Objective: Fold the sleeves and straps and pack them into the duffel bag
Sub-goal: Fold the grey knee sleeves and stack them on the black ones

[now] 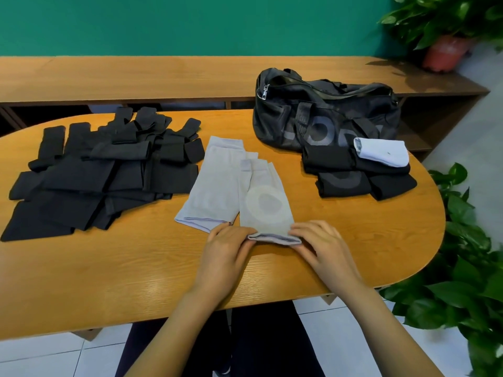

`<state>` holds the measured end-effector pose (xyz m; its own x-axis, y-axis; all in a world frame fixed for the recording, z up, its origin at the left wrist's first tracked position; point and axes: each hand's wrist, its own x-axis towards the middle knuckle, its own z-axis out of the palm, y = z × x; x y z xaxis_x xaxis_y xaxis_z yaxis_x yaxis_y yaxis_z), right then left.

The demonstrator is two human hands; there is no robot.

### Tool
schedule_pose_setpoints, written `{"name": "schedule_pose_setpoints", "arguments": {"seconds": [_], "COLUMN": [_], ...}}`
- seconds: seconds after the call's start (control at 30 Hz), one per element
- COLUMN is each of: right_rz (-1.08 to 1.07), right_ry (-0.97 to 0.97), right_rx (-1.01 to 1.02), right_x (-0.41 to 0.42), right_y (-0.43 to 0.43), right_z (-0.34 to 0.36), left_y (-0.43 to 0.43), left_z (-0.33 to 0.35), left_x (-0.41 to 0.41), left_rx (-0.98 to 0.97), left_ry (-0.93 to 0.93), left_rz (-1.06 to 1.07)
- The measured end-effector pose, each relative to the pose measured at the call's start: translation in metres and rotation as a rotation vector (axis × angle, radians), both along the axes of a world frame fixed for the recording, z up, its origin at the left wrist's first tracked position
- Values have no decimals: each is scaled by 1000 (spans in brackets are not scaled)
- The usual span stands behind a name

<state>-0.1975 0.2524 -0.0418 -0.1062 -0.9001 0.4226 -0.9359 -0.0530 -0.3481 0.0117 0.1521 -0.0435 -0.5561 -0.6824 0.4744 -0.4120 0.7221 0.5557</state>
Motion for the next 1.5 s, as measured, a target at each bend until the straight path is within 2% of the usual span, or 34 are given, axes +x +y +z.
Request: {"name": "schedule_pose_setpoints", "arguments": {"seconds": [0.23,0.43,0.53,0.63,0.7,0.8,0.93,1.0,1.17,1.5], "right_rz": [-156,-210,-251,-260,-257,-244,67,163,199,241], "right_ry": [-137,-240,-342,-392,-411,-208,160,277,239,205], "right_rx": [-135,-42,34,86,94,53,221,300,384,314], "right_x": [10,15,15,13,13,13,12,11,9,10], "right_y": [-4,-8,-11,-16,-17,-14,-11,-9,-9,-6], "right_z": [4,6,10,11,10,10,10,6,5,5], "left_y": [6,5,6,3,0,-2,-2,-3,-3,-6], "left_z": [8,10,10,6,1,-4,-7,-7,-6,-6], "left_x": [1,-1,2,4,5,6,5,5,5,6], "left_rx": [89,279,177,-34,-64,10,18,26,55,167], "left_ry": [85,192,146,-5,-101,-200,-225,-235,-241,-154], "left_rz": [98,143,111,-24,-97,-114,-113,-113,-99,-72]}}
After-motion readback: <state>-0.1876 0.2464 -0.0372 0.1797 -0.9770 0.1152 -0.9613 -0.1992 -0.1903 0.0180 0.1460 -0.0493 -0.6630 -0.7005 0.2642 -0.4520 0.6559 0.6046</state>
